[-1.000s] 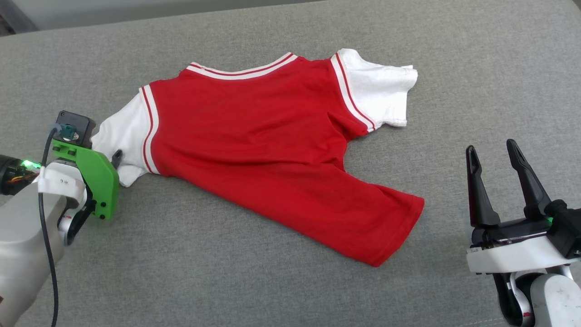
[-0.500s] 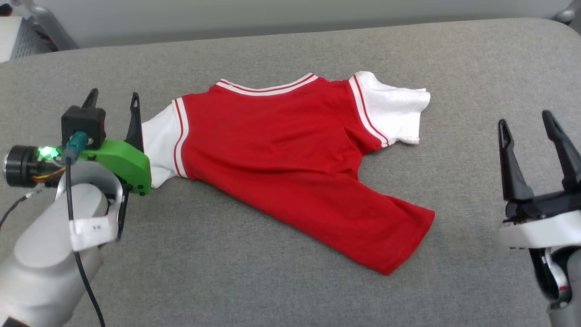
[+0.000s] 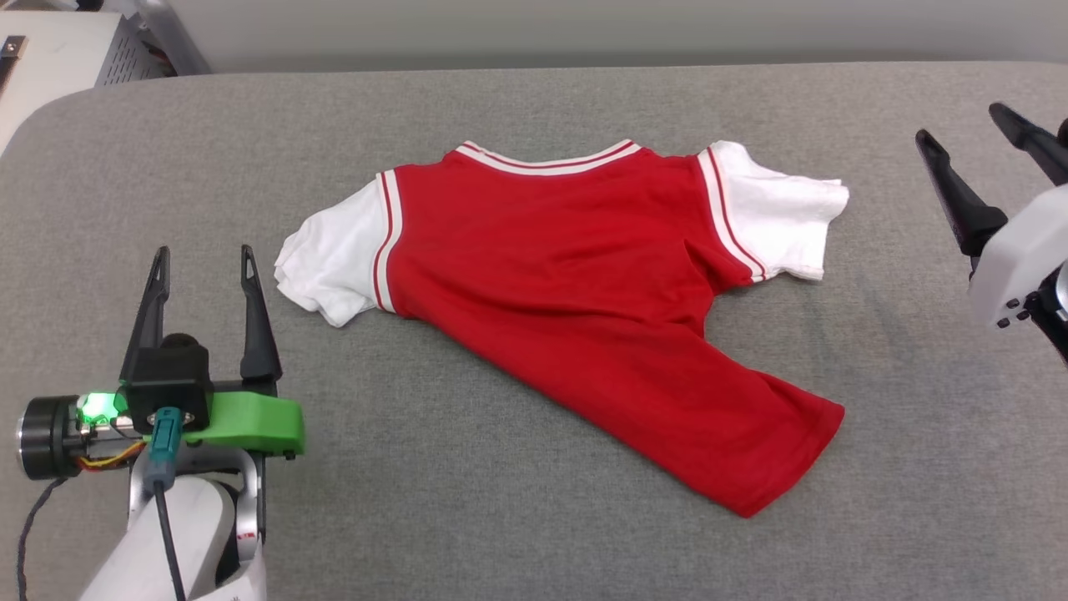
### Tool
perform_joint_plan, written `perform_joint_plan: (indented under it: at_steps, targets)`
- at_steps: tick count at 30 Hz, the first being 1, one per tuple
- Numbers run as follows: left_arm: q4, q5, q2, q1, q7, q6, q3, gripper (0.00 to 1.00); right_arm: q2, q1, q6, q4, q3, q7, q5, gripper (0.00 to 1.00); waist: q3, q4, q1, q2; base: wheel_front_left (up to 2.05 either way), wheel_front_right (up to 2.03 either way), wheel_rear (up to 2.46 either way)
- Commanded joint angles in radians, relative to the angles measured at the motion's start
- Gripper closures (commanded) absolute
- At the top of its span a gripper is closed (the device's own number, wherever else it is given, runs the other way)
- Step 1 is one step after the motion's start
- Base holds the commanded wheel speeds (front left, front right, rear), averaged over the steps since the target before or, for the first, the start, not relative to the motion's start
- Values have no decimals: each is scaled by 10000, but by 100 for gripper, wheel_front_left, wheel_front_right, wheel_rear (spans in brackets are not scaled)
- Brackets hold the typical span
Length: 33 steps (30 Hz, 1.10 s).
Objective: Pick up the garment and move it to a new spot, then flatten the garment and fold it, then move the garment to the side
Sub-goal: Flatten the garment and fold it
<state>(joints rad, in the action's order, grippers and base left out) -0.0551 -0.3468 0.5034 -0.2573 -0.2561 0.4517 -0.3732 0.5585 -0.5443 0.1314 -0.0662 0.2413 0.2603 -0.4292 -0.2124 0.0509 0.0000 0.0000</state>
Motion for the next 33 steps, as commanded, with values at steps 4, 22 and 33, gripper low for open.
perform_joint_plan:
  at_steps: [4, 22, 33]
  targets:
    - [191, 667, -575, 477, -56, -285, 458, 0, 823, -898, -7, -621, 1269, 2184, -1537, 0, -432, 409, 0, 0, 0, 0, 0]
    - [964, 2399, -2885, 428, -56, -1343, 1619, 0, 1288, -3296, -7, -3196, 3006, 6002, -3154, 0, -2389, 1673, 0, 0, 0, 0, 0]
    - [971, 2897, -3502, 176, -57, -1873, 2068, 0, 1175, -3083, -7, -4077, 4078, 5801, -3288, 0, -2673, 1852, 0, 0, 0, 0, 0]
